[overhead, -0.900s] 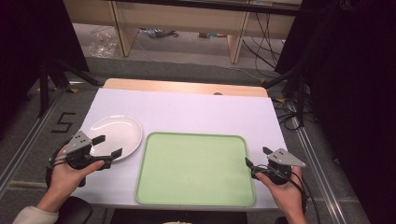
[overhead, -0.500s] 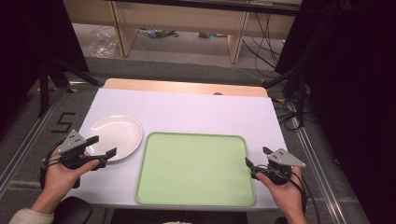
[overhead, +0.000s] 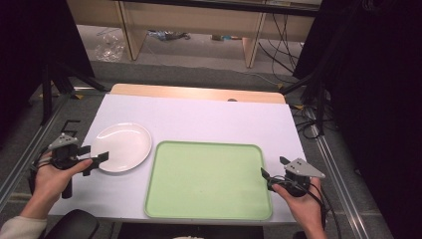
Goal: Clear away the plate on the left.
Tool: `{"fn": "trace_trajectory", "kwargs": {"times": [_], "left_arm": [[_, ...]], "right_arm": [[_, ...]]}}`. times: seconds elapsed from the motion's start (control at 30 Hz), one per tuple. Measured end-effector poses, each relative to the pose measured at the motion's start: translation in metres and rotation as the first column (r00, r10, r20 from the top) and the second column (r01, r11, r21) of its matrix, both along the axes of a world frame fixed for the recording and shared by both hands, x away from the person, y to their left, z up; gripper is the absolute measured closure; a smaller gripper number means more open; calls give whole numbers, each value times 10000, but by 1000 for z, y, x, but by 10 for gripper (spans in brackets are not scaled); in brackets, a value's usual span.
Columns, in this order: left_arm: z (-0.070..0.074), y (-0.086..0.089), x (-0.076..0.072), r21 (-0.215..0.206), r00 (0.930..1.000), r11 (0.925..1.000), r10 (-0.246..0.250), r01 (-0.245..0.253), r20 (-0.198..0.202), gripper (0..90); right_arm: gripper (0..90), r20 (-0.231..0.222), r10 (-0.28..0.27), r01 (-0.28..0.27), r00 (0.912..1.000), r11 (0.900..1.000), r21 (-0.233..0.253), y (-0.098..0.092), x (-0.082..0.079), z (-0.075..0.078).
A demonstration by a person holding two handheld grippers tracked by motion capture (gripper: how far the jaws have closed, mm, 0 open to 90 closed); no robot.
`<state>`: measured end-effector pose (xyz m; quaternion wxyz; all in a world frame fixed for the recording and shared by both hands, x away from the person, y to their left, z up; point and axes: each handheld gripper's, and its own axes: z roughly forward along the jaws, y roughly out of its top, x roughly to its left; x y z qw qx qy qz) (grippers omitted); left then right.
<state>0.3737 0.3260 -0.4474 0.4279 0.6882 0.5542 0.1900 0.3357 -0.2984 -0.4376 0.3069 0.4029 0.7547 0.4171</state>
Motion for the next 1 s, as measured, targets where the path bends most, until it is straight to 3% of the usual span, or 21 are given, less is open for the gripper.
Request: {"fn": "trace_trajectory", "kwargs": {"times": [0.13,0.23,0.33,0.37,0.4,0.5,0.53,0.63,0.67,0.87,0.9,1.0], "left_arm": [[-10,18,13,-395,9933,9956,815,-850,-822,280],[-14,24,17,-477,9899,9948,846,-905,-1138,309],[-21,30,22,-429,9806,9930,1015,-1101,-1675,334],[-24,31,23,-588,9801,9913,1061,-1174,-1678,341],[-26,32,24,-796,9751,9889,1079,-1252,-1937,344],[-28,34,26,-880,9724,9880,1062,-1267,-2076,385],[-29,35,27,-896,9664,9878,1028,-1270,-2357,389],[-31,38,29,-757,9611,9895,1003,-1235,-2572,414],[-34,38,31,-904,9550,9855,1138,-1433,-2740,419],[-37,39,33,-1157,9482,9803,1200,-1600,-2942,460],[-37,41,33,-1019,9452,9841,1078,-1454,-3083,468],[-39,40,34,-1320,9389,9765,1200,-1701,-3226,490]], "right_arm": [[233,-135,6,-5,9999,10000,44,1,0,0],[233,-139,-11,12,9999,10000,34,1,0,0],[233,-140,-5,6,9999,10000,24,1,0,0],[234,-138,-11,11,9999,10000,28,1,0,0],[233,-135,-11,11,9999,10000,29,1,0,0],[234,-138,-3,3,9999,10000,27,1,0,0],[234,-116,-4,5,9999,10000,14,1,0,0],[234,-144,1,0,9999,10000,27,1,0,0],[234,-140,0,0,9999,10000,24,1,0,0],[234,0,7,-7,10000,10000,-50,1,1,0],[235,1,13,-13,10000,10000,-50,1,1,0],[235,14,16,-16,10000,10000,-55,1,1,0]]}}
